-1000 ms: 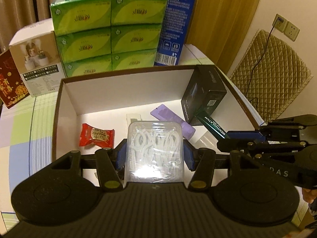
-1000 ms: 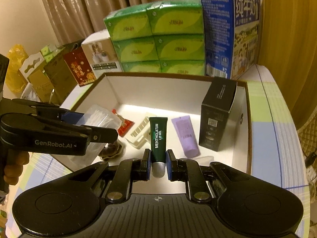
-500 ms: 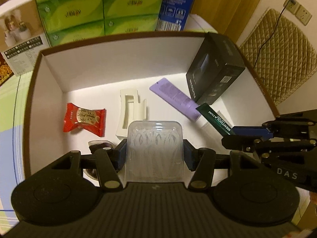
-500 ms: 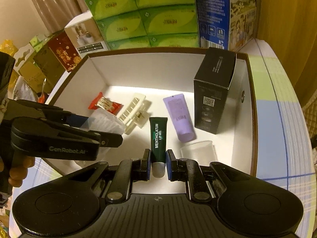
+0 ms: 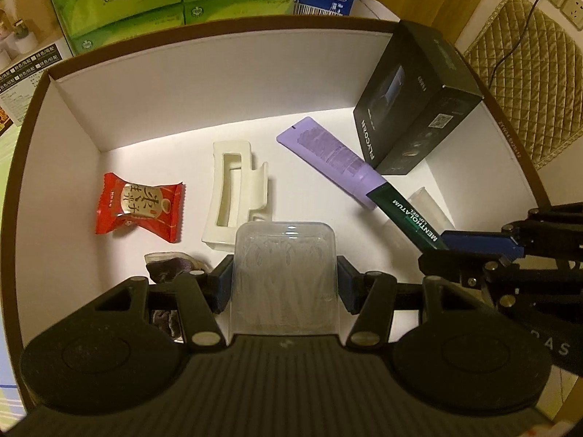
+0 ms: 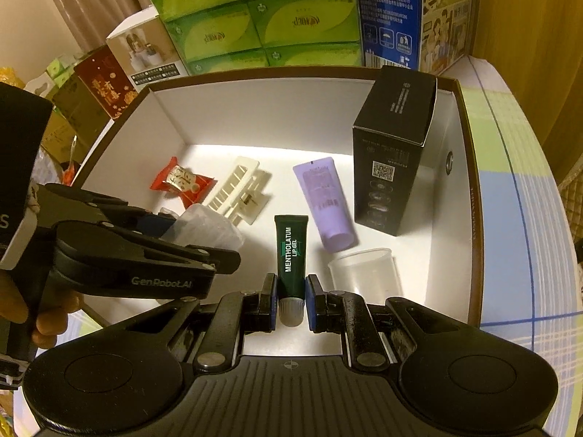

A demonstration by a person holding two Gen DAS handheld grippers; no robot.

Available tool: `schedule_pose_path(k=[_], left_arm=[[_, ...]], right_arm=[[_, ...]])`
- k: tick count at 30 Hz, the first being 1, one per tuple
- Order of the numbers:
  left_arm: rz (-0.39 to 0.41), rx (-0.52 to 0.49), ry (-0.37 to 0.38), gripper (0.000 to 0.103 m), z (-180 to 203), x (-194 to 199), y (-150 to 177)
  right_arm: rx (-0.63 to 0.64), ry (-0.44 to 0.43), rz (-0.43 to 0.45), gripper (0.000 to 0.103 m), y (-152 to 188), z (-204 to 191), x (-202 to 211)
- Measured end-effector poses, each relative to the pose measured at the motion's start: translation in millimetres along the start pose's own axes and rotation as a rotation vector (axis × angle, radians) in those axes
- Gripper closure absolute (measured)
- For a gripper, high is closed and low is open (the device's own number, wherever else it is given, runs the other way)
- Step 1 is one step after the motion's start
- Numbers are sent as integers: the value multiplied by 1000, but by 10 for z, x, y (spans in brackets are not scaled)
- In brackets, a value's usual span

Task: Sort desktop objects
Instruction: 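Lower the floss-pick box with the left tool while the right tool lowers the lip gel into the box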

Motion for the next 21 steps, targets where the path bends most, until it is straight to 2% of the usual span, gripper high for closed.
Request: schedule_pose_path(k=[11,21], left_arm=[[2,7,-43,49,-34,-41,8],[19,-40,-64,46,-42,117,-7]], right_arm=[[0,3,-13,91,2,-9,-44],[4,4,-22,91,4,-39,-71]])
Point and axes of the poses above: each gripper's, at about its wrist camera, not at the fingertips, and x roughly against the way its jaws point, z to its right, y to its underside, the point moved 4 cm from there along -x, roughly the way its jaws point, and after that the axes turned 12 degrees about y, right-handed, at the moved point
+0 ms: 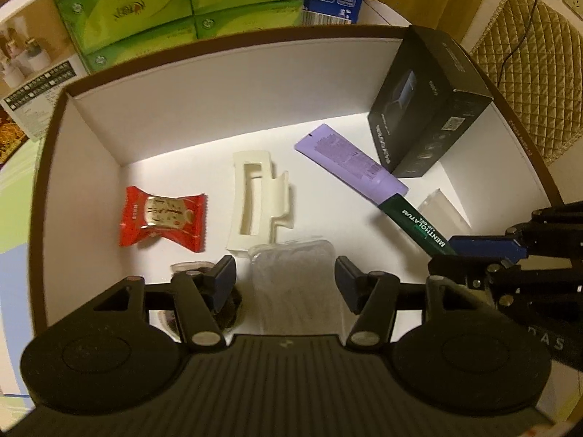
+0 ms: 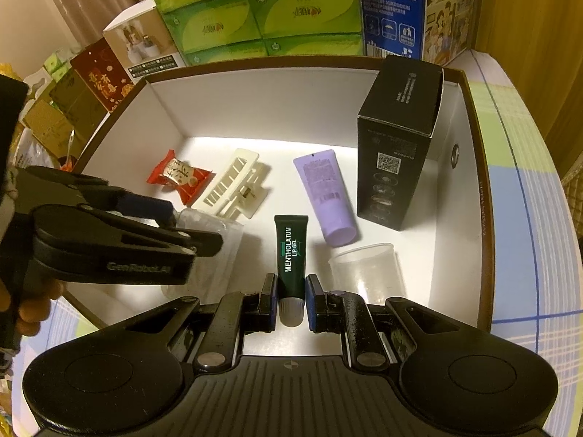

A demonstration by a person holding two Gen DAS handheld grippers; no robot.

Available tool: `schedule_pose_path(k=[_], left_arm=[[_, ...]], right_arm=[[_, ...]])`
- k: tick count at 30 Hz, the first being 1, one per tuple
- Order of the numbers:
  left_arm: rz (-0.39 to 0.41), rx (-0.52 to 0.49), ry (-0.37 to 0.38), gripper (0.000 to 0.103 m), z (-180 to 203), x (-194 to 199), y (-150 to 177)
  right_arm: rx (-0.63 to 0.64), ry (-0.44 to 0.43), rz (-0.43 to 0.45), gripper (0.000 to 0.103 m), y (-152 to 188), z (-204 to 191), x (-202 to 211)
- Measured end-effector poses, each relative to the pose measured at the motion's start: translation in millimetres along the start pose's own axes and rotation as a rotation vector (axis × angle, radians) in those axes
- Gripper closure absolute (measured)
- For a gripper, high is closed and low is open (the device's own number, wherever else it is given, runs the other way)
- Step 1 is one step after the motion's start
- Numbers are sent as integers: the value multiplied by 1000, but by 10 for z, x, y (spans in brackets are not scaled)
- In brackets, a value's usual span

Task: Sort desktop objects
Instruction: 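Lower the floss-pick box with the left tool while the right tool lowers the lip gel into the box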

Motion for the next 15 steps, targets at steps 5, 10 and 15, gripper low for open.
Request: schedule_pose_path(k=[5,10,15], left_arm=[[11,-17,-22,41,-49,79,8],[20,-19,-44,37,-98,136,15],[46,-12,-47,32,-136,240,43]], right_arm=[[9,1,-7,90,-13,-61,-45],[30,30,25,77,-50,-118,-72],[56,31,91,34,-18,-134,49]])
Point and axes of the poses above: each gripper's, at about its wrist camera, not at the fingertips, and x roughly against the way its jaws point, z to its right, y to its underside, the point moved 4 cm from there along -x, roughly the way its jaws point, and after that the axes turned 12 degrees about y, right-handed, at the moved point
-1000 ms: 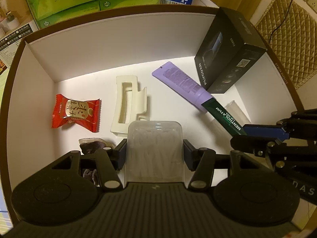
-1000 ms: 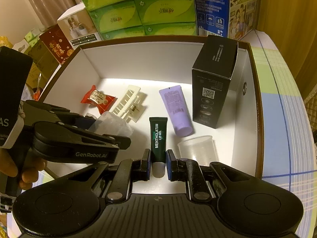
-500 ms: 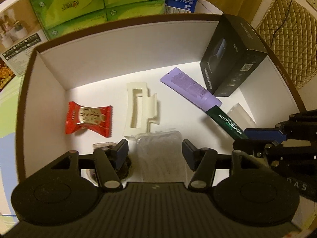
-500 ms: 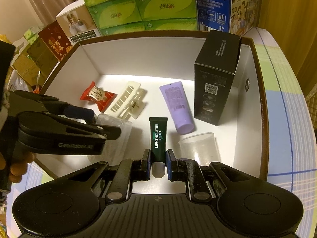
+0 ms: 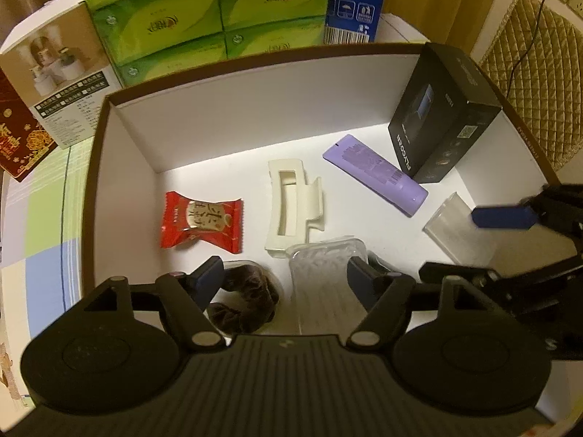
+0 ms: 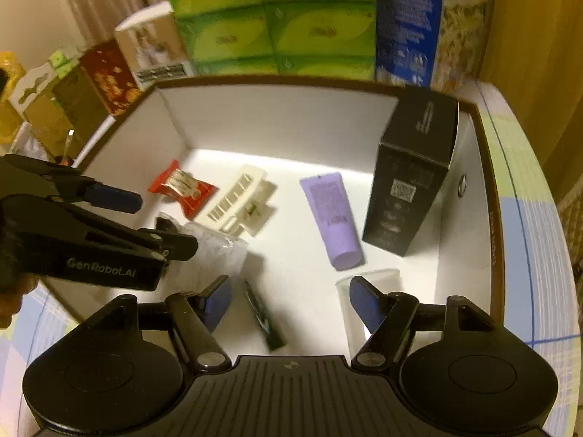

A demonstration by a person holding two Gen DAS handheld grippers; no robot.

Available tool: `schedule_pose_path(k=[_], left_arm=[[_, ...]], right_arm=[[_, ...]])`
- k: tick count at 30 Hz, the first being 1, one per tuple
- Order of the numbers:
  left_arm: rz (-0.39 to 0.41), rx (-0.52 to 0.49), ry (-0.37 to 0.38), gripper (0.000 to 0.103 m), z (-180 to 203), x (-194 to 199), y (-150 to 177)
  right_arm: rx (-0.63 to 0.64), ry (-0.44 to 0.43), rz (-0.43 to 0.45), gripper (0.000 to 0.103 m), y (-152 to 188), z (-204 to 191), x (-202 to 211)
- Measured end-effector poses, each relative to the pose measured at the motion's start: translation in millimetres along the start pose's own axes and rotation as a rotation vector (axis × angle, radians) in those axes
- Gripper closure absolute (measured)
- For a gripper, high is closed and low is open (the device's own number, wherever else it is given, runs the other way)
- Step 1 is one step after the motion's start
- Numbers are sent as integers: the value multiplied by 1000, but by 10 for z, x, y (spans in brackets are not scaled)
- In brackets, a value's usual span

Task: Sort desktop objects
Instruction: 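Lower the floss-pick box with the left tool while the right tool lowers the lip gel into the box, then open the left tool to drop the floss box while the right tool releases the lip gel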

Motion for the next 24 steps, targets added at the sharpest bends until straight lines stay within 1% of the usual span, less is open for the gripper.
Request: schedule_pose_path(k=[2,3,4,5,10,11,13,15,19,24], left_arm=[[9,0,-3,31,-9,48,18],[12,1,-8,29,-14,69,27],[17,2,-14,24,-18,95,36],[23,3,-21,22,-20,119,44],[49,7,-42,19,-19,263,93],[54,8,-45,18,-17,293,101],[66,10,-53,12,-5,356,115],[79,8,-64,10,12,420,122],[107,9,-79,9,40,550,143],[143,5,-95,8,88,720,196]], right_arm=[[2,-2,8,29,14,1,52],[-1,-3,13,27,20,4,76],[-4,-5,18,19,27,5,99],[-8,-8,23,12,36,10,126],[-22,-10,52,2,54,15,254],[-29,-8,58,2,59,16,279],[-38,-4,65,2,61,29,314],[-42,9,72,2,67,38,355],[-60,39,92,2,86,74,441],[-89,45,119,2,108,116,583]])
Point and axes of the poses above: each gripper's, at about its wrist camera, not at the fingertips, and x roughly against the way its jaws point, z to its right, y to its underside, the point moved 4 cm from there along -x, roughly the way its jaws point, and after that the axes turned 12 degrees about y, right-handed, at the moved point
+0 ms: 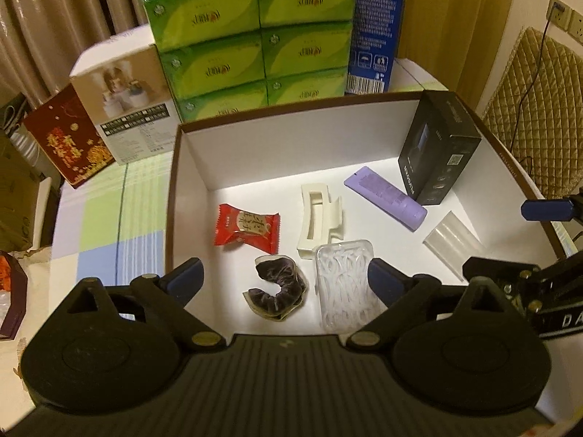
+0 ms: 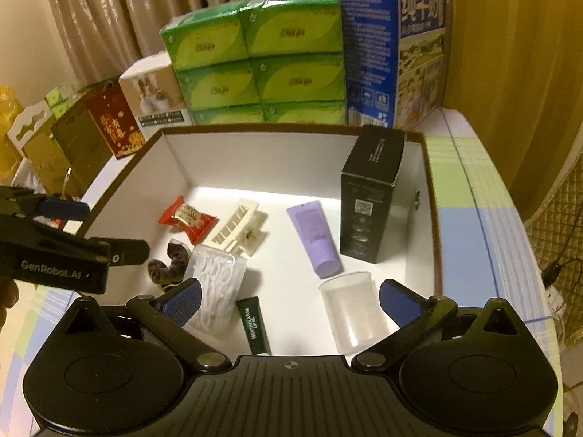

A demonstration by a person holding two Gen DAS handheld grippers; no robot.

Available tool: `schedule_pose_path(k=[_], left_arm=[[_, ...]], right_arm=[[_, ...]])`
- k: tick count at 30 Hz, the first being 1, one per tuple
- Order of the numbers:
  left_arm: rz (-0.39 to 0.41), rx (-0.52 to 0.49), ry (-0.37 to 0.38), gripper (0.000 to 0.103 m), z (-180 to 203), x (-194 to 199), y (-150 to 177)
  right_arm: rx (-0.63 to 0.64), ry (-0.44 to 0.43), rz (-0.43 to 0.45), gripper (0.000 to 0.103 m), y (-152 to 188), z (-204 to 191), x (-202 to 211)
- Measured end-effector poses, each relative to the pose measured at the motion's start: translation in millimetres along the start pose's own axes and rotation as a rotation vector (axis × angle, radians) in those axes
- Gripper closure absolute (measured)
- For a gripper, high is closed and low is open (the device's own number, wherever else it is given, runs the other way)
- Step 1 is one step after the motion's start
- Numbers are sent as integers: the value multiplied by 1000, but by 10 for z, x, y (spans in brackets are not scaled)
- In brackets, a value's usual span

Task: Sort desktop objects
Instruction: 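Open the left tool to drop the floss box while the right tool releases the lip gel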

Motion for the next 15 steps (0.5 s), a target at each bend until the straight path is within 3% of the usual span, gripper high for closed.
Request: schedule_pose_path(k=[15], left_arm=[[61,3,-22,8,100,442,139]], right_arm=[[-40,0,56,2,63,31,411]])
Point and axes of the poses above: each gripper's, at about its wrist camera, not at the fingertips, and x roughly against the way its jaws point, z to its right, y to its underside, the point moved 4 cm from there along -x, roughly the way its jaws point, and after that the axes turned 12 degrees about y, right-handed, at the moved point
